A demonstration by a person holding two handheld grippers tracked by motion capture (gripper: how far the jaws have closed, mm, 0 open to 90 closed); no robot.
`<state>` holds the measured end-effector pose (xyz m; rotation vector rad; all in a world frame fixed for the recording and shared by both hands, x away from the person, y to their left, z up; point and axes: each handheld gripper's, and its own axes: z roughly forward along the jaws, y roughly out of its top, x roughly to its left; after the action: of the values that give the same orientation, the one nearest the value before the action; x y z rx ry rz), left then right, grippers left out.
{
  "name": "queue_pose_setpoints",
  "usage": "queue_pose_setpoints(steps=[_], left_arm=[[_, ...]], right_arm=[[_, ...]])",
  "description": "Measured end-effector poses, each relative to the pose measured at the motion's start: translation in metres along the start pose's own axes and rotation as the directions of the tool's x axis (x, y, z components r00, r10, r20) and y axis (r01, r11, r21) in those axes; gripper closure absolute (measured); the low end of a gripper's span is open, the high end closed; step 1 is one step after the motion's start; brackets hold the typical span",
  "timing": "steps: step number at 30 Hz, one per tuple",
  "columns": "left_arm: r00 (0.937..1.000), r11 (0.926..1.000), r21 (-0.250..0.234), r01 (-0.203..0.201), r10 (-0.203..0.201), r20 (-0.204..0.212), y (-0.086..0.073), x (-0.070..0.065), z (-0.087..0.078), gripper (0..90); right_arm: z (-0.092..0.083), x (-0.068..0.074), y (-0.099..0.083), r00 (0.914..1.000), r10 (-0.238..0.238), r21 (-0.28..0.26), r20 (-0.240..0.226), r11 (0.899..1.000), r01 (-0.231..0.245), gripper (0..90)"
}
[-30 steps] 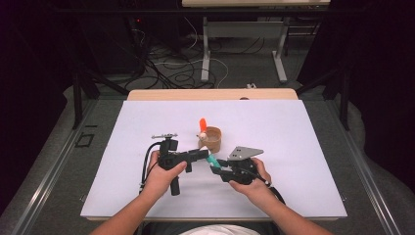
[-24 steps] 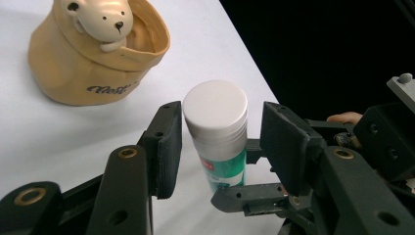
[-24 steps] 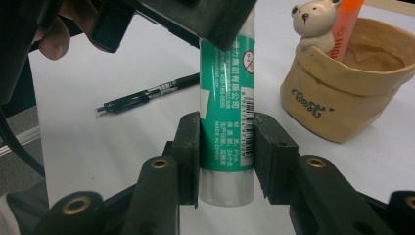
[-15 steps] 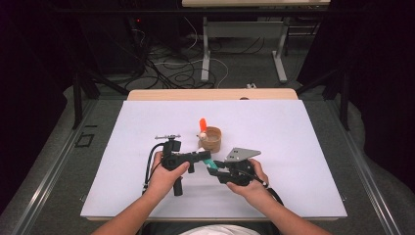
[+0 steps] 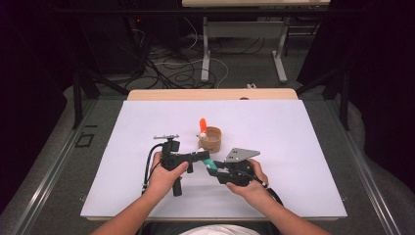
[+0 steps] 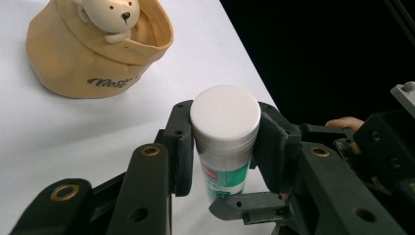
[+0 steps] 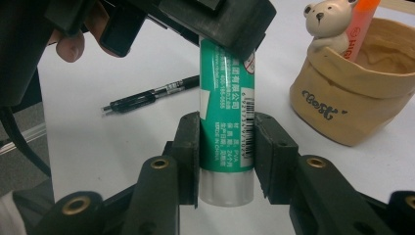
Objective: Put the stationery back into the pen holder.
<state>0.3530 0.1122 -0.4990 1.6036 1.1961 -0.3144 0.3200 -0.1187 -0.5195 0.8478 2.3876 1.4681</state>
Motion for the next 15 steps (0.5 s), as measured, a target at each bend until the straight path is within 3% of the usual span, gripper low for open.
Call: queue_pose_setpoints(steps=[5, 10, 15], left_arm=[[0.9999, 0.9999, 0.008, 0.008, -0.008, 0.013, 0.0003, 0.0006, -0.0004, 64.1], [0.9999, 0.9997, 0.018, -0.013, 0.013, 0.000, 0.0010, -0.0011, -0.0007, 64.7], [0.9988, 0.9991, -0.004, -0.041, 0.041, -0.027, 0.0030, -0.0021, -0.0032, 64.8]], right_arm=[[0.0006, 0.0002, -0.0006, 1.0000, -0.005, 0.002, -0.001, 1.000, 0.005, 65.4], [0.0015, -0.0004, -0.0015, 1.0000, -0.002, 0.003, -0.009, 1.000, 0.003, 65.1], [0.0037, -0.0015, -0.0049, 0.9998, 0.012, 0.057, -0.018, 0.998, -0.011, 56.9]])
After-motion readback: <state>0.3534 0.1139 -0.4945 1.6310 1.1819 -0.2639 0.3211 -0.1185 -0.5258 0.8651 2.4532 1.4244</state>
